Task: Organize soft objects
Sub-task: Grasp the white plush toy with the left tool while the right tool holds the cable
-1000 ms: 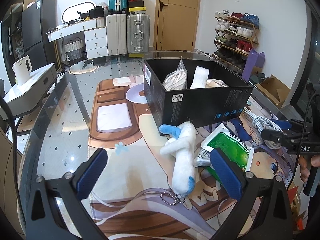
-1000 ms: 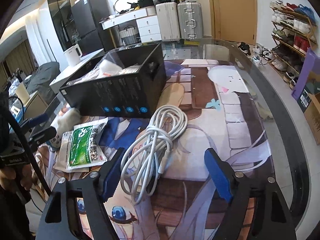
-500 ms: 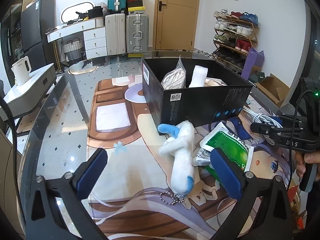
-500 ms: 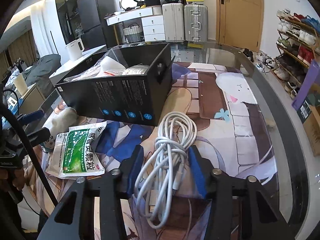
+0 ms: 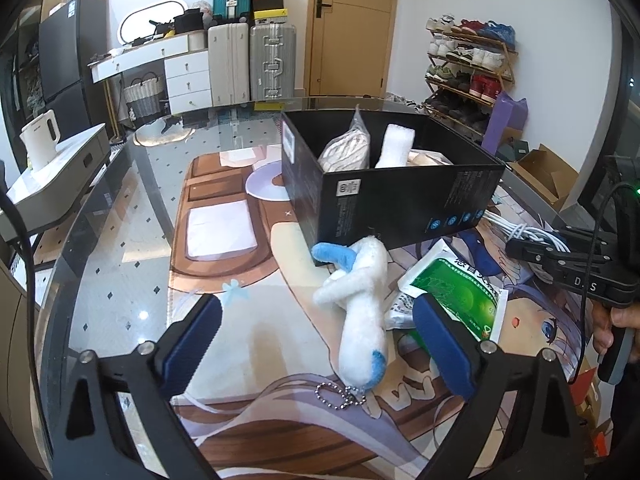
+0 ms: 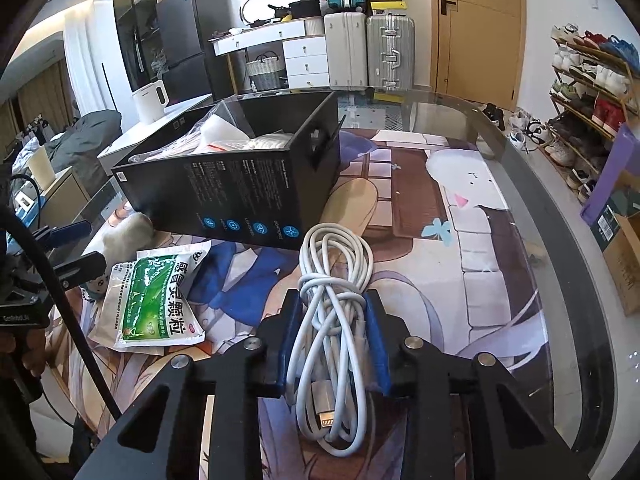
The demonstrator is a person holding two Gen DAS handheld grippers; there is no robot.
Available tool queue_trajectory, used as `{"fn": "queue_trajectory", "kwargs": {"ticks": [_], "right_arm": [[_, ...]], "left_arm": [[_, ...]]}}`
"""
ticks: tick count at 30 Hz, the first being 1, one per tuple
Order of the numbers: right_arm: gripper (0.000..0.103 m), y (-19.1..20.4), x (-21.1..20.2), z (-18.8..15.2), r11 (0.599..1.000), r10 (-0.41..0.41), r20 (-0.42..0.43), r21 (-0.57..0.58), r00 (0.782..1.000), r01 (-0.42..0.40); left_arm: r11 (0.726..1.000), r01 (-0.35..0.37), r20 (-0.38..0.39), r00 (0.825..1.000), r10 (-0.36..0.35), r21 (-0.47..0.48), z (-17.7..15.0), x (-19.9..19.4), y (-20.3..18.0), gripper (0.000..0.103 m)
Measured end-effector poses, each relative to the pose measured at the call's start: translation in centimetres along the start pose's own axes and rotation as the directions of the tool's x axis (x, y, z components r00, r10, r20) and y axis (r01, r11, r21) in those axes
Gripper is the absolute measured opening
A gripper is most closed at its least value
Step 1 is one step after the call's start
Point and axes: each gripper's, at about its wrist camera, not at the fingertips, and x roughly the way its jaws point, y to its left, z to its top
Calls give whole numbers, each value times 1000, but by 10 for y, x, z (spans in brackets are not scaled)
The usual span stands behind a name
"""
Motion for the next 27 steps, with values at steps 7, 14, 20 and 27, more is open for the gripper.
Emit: {"fn": "queue_trajectory", "kwargs": {"ticks": [7,14,20,27], "right_arm": [[31,0,0,0,1000,0,0,-1,1000,0],[31,-1,-1,-1,1000,2,2,-1,1000,-2],[31,0,-2,-1,1000,3,1,-3,1000,-3],[31,0,-4,-1,1000,8,11,-7,1000,-8]], "left_arm": [[998,-14,-38,999,12,-57,-1,8,10,85],[1000,13,-43,999,-14,-16,-3,8,3,67],[999,36,-70,997,-35,23,-8,10,-6,42],[998,59,-48,997,-57,37,-9,3,-9,20]]}}
